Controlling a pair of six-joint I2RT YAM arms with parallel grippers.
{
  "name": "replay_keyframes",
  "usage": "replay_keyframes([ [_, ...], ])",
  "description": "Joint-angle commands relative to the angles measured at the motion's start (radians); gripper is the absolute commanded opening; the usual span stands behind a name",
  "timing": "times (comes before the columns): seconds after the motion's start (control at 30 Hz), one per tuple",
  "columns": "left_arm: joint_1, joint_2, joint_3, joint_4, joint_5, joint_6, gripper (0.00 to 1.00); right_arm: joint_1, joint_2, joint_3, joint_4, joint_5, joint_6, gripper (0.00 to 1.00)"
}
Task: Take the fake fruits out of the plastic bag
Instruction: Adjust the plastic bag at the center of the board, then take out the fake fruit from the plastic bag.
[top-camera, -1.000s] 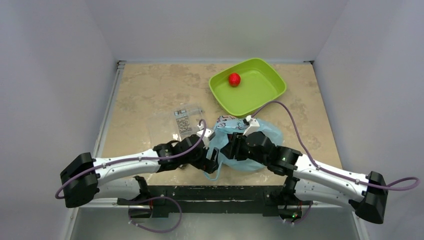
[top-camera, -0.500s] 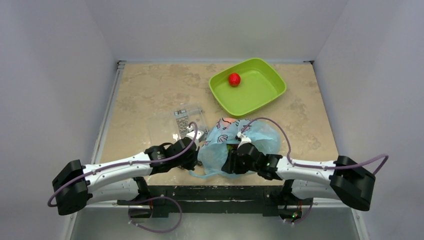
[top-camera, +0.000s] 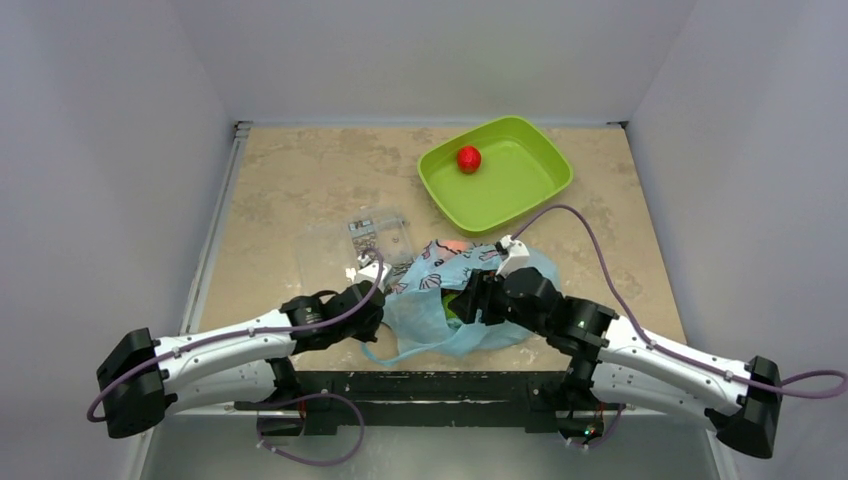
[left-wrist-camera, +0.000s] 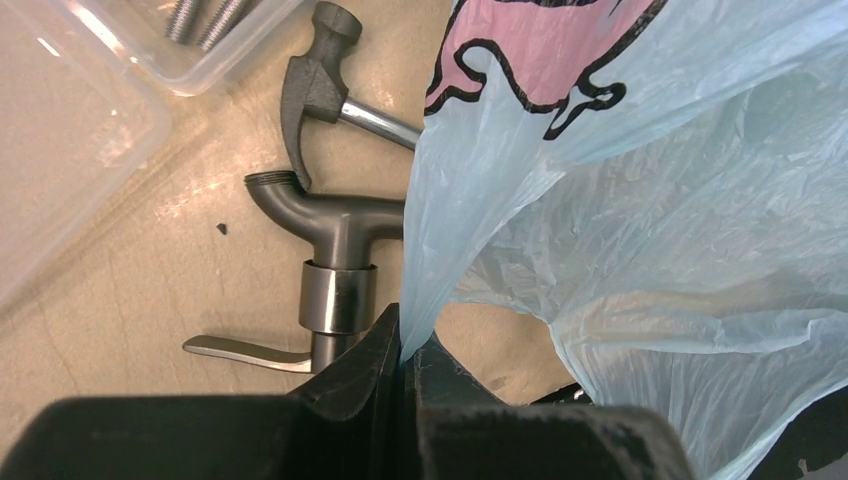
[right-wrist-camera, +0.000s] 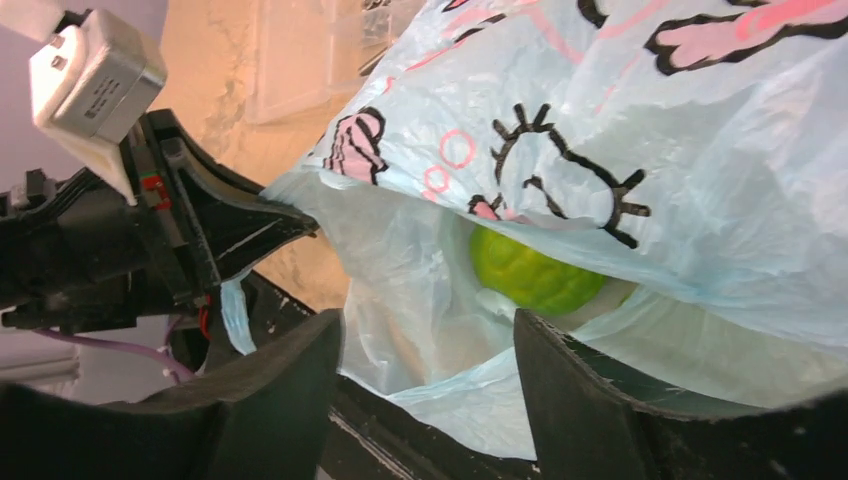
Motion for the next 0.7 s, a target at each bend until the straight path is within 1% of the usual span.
replay_keyframes([
  [0.0,0.003,-0.031,0.01,-0.032,-0.061,-0.021,0.0,-0.007,0.05,0.073,-0.043,0.067,-0.074,0.57],
  [0.07,0.003,-0.021,0.011,-0.028,-0.06,-0.023,0.0,-0.007,0.121,0.109,-0.028,0.067,-0.103,0.49],
  [0.13,0.003,-0.007,0.015,-0.03,-0.052,-0.025,0.0,-0.007,0.196,0.149,-0.047,0.084,-0.126,0.45],
  [0.37,0.003,-0.017,-0.004,-0.033,-0.034,-0.089,0.0,-0.007,0.365,0.228,-0.09,0.191,-0.207,0.5],
  [0.43,0.003,-0.029,-0.011,-0.035,-0.031,-0.106,0.0,-0.007,0.396,0.229,-0.07,0.19,-0.226,0.52],
  [0.67,0.002,-0.034,-0.01,-0.041,-0.024,-0.113,0.0,-0.007,0.513,0.186,0.018,0.13,-0.22,0.55],
])
